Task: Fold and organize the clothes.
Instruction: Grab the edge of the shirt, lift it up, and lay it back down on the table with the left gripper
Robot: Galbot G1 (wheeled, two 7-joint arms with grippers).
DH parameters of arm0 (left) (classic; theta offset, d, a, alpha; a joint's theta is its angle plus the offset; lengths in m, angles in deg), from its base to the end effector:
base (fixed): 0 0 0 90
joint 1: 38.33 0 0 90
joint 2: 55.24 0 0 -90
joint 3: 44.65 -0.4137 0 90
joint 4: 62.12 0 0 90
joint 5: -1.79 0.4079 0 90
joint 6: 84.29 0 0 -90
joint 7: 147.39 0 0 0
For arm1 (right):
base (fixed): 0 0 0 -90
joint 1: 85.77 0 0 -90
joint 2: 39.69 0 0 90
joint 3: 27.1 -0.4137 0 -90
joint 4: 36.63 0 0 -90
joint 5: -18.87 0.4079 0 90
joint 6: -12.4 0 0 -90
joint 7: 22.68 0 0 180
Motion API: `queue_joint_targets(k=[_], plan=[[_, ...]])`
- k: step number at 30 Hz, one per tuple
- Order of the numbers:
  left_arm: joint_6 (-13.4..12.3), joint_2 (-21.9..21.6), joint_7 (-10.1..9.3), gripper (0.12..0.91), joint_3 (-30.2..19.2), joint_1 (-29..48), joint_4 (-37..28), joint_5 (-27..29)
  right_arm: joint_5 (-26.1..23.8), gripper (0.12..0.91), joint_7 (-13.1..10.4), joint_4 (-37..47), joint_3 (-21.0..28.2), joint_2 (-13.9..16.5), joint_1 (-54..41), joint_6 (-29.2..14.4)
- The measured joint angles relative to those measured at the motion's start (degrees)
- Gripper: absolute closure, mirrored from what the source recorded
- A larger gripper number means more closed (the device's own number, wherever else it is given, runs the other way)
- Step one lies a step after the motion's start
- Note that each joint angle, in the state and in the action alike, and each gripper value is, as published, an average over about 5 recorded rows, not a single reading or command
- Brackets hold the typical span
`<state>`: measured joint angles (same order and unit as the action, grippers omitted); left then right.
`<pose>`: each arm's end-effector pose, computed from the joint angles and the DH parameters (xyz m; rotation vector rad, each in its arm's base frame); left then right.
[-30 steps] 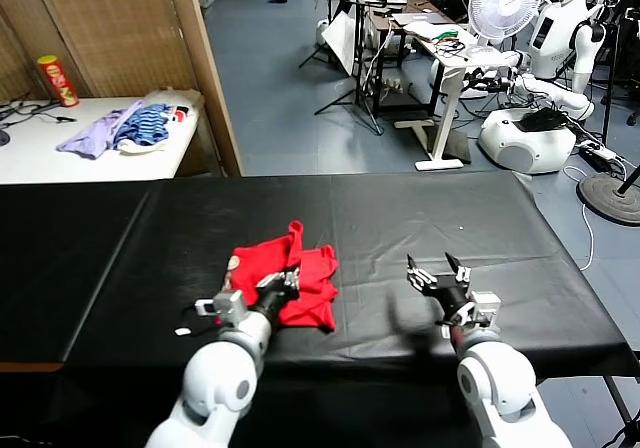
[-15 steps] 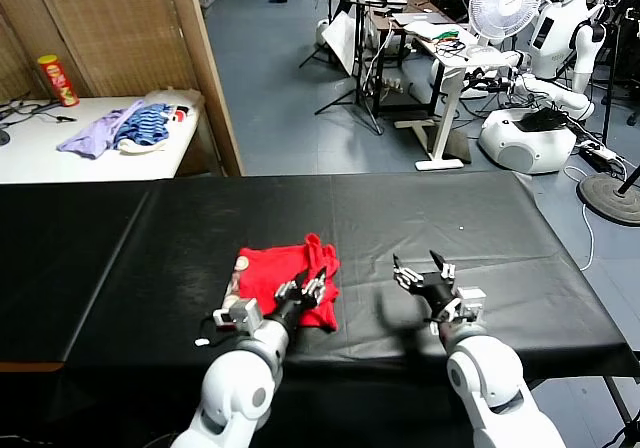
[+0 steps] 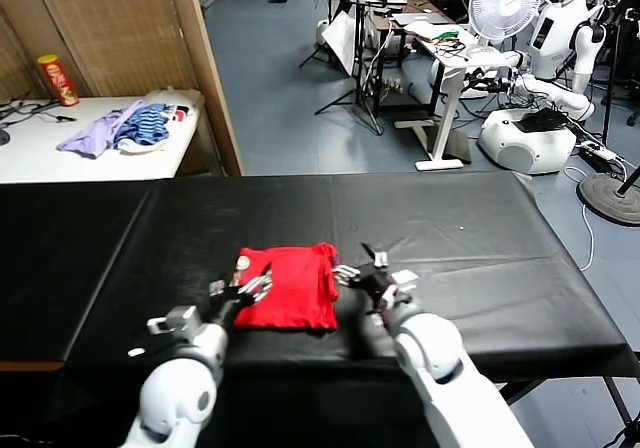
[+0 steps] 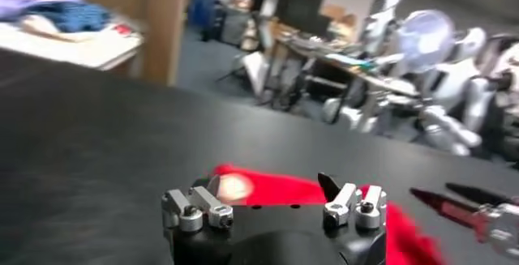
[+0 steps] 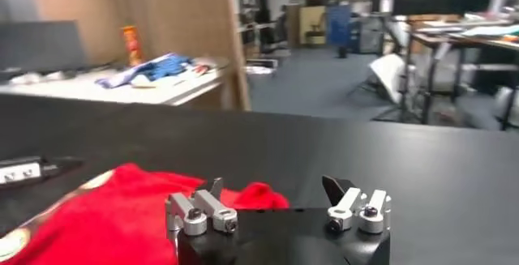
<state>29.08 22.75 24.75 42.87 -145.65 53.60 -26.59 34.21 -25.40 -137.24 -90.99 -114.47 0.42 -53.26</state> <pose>0.2806 0.0337 -0.3335 -0.1061 -2.8038 0.3663 0.3840 0.0814 -0.3483 0.6223 -2.7798 0.1174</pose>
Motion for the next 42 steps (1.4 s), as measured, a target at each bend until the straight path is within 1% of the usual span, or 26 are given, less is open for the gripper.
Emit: queue_joint_targets(k=[3,5,8,11,14,20,24,26,27,30,31,33,34,37,38,40,42], plan=[[-0.1,0.0,0.49,0.232,2.3,-0.4,-1.2,-0.4,-5.6,0.227,-1.5,2.5,1.9,-0.3,-0.3,0.4],[-0.1,0.1,0.81,0.232,3.4,-0.4,-1.8,-1.2,-8.7,0.227,-1.9,3.7,2.7,-0.5,-0.3,0.1],[0.0,0.1,1.18,0.232,4.6,-0.3,-2.7,-3.2,-9.8,0.227,-2.7,4.6,3.2,-1.1,-0.2,-1.3],[0.2,0.1,1.52,0.232,5.7,-0.2,-3.5,-6.0,-7.5,0.227,-3.5,4.3,2.8,-1.8,0.0,-3.4],[0.8,0.2,1.94,0.232,6.6,0.0,-4.0,-10.8,-3.3,0.227,-3.8,2.6,1.6,-2.0,0.5,-4.7],[1.8,0.8,2.82,0.232,7.7,0.6,-5.4,-21.7,6.0,0.227,-4.2,-4.2,-2.6,-0.4,2.6,-4.8],[2.2,1.1,3.17,0.237,7.7,0.4,-6.5,-26.2,8.9,0.227,-4.2,-8.8,-5.7,0.8,4.3,-4.5],[2.3,1.2,3.17,0.265,7.6,0.3,-6.9,-27.6,9.5,0.227,-4.2,-10.5,-7.0,1.0,5.0,-4.4],[2.2,1.4,3.11,0.296,7.6,0.3,-7.1,-28.2,9.7,0.227,-4.3,-11.2,-7.6,1.1,5.4,-4.4],[2.1,1.6,2.95,0.438,7.7,0.4,-7.7,-29.4,9.9,0.227,-4.3,-12.8,-9.3,1.1,6.4,-4.5],[2.0,1.6,2.94,0.505,7.7,0.4,-7.8,-29.5,9.9,0.227,-4.3,-13.2,-9.7,1.1,6.7,-4.5],[1.9,1.7,2.93,0.606,7.6,0.5,-8.1,-29.4,10.0,0.227,-4.4,-13.8,-10.4,1.0,7.3,-4.5],[1.8,1.7,2.9,0.673,7.6,0.6,-8.2,-29.2,10.0,0.227,-4.5,-14.1,-10.7,1.0,7.6,-4.4],[1.5,1.7,2.61,0.821,7.1,0.9,-8.3,-27.2,9.5,0.227,-5.9,-15.0,-11.8,0.8,8.6,-2.9],[1.4,1.7,2.54,0.854,7.0,0.9,-8.2,-26.0,9.1,0.227,-6.6,-15.3,-12.2,0.7,8.9,-2.0],[0.8,1.6,2.51,0.875,6.5,0.8,-7.9,-22.6,8.0,0.227,-7.9,-15.9,-13.0,0.5,9.7,0.2],[0.3,1.3,2.49,0.869,6.1,0.5,-7.4,-17.7,6.5,0.227,-8.7,-16.3,-13.8,0.5,10.6,2.2]])
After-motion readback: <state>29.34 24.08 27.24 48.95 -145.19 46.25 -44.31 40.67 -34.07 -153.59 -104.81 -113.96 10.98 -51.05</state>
